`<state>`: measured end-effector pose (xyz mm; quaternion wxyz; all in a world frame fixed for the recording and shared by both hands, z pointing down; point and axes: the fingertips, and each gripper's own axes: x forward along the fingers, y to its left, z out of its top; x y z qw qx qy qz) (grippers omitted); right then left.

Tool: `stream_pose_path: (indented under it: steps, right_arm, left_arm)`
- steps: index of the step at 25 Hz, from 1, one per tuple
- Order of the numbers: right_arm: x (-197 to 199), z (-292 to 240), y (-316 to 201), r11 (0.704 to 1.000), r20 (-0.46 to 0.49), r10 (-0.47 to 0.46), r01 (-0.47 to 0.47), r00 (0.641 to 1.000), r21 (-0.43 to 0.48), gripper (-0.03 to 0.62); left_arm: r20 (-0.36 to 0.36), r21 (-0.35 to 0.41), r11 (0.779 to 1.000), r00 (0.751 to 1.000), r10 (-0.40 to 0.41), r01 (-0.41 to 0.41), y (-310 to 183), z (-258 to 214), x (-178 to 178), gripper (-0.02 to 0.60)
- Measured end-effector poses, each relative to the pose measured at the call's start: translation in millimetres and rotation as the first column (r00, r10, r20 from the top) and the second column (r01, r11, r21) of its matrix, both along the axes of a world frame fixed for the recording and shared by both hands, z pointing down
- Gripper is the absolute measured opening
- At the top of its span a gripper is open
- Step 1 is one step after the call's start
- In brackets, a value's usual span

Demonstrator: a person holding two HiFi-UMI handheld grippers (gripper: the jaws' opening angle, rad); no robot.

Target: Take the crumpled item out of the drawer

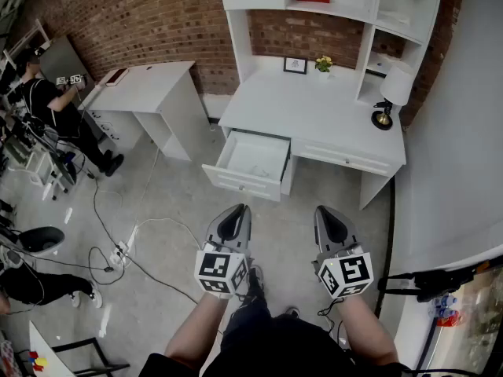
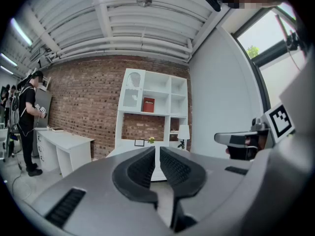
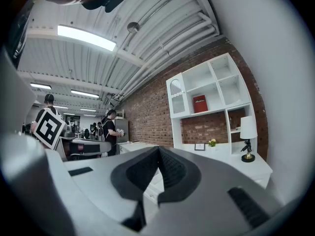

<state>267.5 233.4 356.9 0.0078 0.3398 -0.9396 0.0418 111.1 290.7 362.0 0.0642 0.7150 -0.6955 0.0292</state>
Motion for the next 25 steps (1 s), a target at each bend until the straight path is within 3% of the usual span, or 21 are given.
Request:
stream_pose_path:
  steps: [10, 18, 19, 22, 25]
  right_arm:
    - [15.7, 6.9, 23.1, 1.000, -0.027, 0.002, -0.003, 1.000, -0.010, 0.000]
    - [-29.2, 1.2, -8.3, 1.000, -0.042, -0.001, 0.002, 0.999, 0.015, 0.002]
    - [-37.6, 1.3, -14.5, 1.000, -0.043, 0.001, -0.001, 0.999, 0.014, 0.011]
    - [-68.4, 4.9, -29.7, 1.000, -0.048, -0.009, 0.008, 0.999, -0.003, 0.063]
    - [-99.9, 11.0, -41.4, 1.000, -0.074, -0.023, 0.022, 0.997, -0.011, 0.084]
  left_arm:
    - [-0.010, 0.008, 0.999, 0.999, -0.034, 0.034, 30.6, -1.6, 2.4, 0.029]
    - [0.025, 0.019, 0.999, 0.999, -0.027, 0.027, 7.2, -6.1, -52.8, 0.031]
    - [0.023, 0.014, 1.000, 1.000, -0.015, 0.014, 2.0, -4.7, -61.3, 0.042]
    - [-0.002, -0.007, 1.000, 1.000, 0.023, -0.023, -13.2, 4.3, -87.8, 0.154]
    - [-0.032, -0.020, 0.999, 0.999, 0.029, -0.030, -25.0, 16.6, -117.0, 0.169]
